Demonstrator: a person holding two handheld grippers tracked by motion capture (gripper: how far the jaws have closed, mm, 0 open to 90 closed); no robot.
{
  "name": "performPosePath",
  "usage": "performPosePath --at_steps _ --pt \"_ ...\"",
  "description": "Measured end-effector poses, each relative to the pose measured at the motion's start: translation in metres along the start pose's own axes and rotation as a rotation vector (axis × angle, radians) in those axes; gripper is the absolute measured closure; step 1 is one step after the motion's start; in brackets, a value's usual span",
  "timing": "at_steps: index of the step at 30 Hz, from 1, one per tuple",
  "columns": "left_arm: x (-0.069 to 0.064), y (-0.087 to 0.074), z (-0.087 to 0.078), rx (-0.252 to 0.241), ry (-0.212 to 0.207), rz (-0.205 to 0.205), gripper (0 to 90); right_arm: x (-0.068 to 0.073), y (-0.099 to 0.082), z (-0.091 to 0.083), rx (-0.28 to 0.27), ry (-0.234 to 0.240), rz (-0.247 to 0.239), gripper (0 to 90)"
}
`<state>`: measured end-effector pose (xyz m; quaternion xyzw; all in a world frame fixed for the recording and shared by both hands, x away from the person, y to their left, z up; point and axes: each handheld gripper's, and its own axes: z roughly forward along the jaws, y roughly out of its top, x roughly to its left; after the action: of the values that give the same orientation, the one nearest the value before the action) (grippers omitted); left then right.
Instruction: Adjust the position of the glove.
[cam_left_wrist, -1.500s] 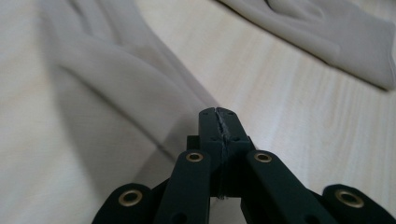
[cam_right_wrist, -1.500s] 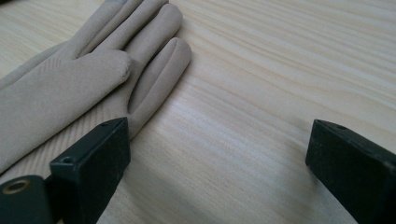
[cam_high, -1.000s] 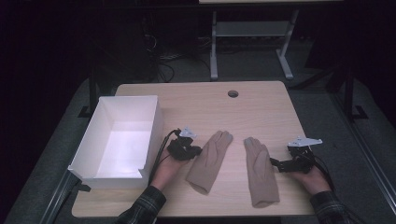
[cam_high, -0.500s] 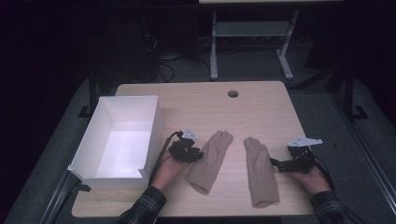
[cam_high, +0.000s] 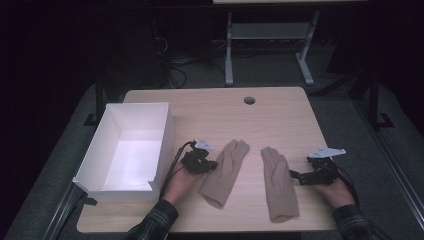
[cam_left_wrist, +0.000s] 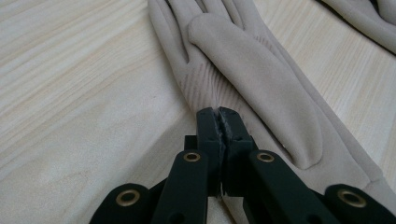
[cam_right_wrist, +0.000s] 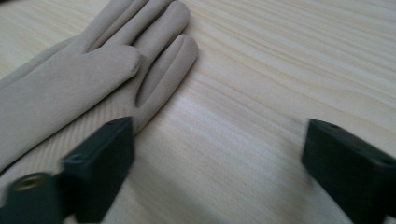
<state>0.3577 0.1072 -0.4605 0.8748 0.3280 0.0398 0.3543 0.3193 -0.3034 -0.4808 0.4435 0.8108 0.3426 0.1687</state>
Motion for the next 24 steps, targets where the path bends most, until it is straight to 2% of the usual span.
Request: performPosePath --at_steps 4,6,10,13,17,24 --pt "0.001 0.000 0.000 -0.002 -0.004 -0.009 88.1 -0.002 0.001 -0.008 0.011 0.045 0.016 28.5" --pt "0.001 0.000 0.000 -0.002 -0.002 -0.010 88.0 -0.002 0.000 -0.014 0.002 0.069 -0.005 39.7" --pt "0.001 0.000 0.000 0.005 -0.002 -0.005 88.0 0.006 -0.005 -0.030 -0.010 0.107 -0.047 73.4" --pt "0.001 0.000 0.000 0.007 0.000 -0.004 88.1 0.010 -0.008 -0.037 -0.013 0.169 -0.072 88.9" --pt "-0.001 0.000 0.000 0.006 0.006 -0.003 88.0 0.017 -0.011 -0.037 0.023 0.243 -0.109 89.9" --pt "0.000 0.000 0.000 0.010 0.004 -0.005 88.1 0.027 -0.006 -0.027 0.046 0.293 -0.143 89.8"
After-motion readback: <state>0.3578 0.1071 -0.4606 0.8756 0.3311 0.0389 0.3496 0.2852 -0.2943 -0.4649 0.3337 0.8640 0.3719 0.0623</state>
